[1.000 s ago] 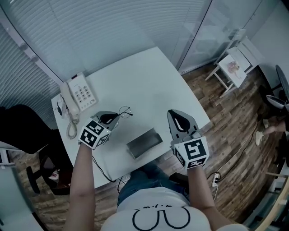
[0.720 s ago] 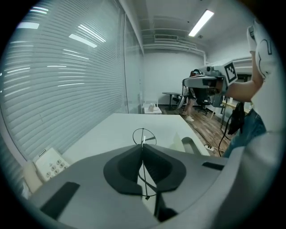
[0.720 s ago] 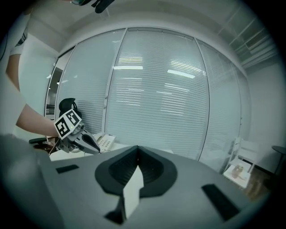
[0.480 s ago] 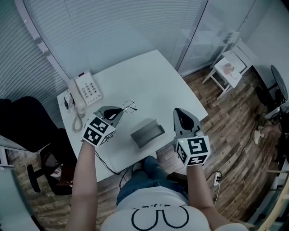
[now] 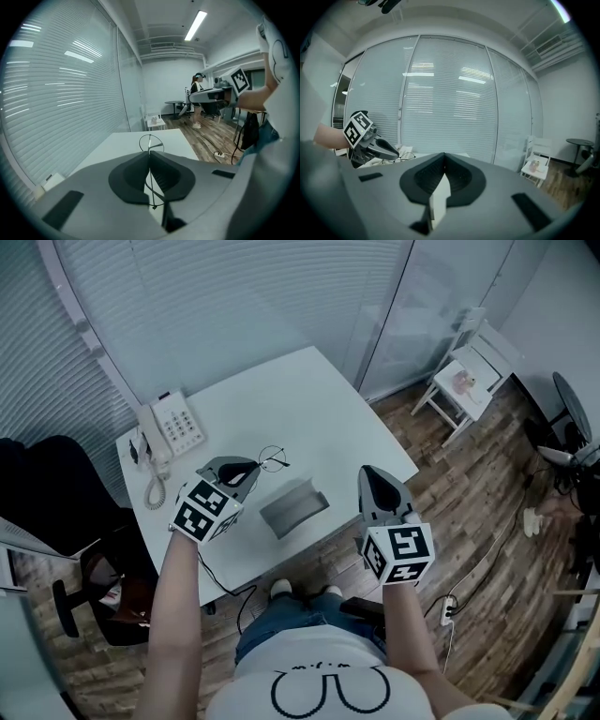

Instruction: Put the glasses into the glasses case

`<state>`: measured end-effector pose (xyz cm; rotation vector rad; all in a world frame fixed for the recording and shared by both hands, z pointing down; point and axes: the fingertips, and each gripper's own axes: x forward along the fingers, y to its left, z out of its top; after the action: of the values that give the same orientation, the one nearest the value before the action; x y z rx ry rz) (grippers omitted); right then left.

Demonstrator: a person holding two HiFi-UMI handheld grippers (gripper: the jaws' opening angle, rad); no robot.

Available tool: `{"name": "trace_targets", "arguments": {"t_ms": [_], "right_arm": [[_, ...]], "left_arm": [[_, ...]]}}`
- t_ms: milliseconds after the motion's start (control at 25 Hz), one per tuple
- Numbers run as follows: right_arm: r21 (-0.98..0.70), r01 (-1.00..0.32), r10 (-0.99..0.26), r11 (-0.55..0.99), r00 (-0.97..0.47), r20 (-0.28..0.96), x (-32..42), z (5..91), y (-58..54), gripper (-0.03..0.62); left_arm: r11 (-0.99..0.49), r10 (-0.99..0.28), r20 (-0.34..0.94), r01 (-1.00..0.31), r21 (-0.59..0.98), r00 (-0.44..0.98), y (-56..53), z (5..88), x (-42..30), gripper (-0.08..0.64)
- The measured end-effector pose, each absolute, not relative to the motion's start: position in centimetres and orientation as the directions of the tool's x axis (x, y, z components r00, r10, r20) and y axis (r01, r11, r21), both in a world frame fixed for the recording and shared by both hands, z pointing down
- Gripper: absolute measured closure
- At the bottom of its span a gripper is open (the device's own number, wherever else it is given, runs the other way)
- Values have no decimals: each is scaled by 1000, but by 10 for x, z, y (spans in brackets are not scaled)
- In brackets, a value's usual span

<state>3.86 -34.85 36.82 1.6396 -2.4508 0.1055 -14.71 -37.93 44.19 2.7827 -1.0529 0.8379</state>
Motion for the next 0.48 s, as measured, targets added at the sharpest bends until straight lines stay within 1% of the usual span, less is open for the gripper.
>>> {"name": "trace_targets", "arguments": {"t_ms": [240, 480], "right_arm": [[69, -914, -907, 400, -384, 173, 74, 356, -343, 580], [15, -933, -918, 360, -351, 185, 118, 359, -339, 580]], "left_arm": [[-760, -611, 501, -631, -154, 613, -371, 435, -116, 538], [-764, -601, 530, -624, -162, 598, -363, 446, -85, 538]]}}
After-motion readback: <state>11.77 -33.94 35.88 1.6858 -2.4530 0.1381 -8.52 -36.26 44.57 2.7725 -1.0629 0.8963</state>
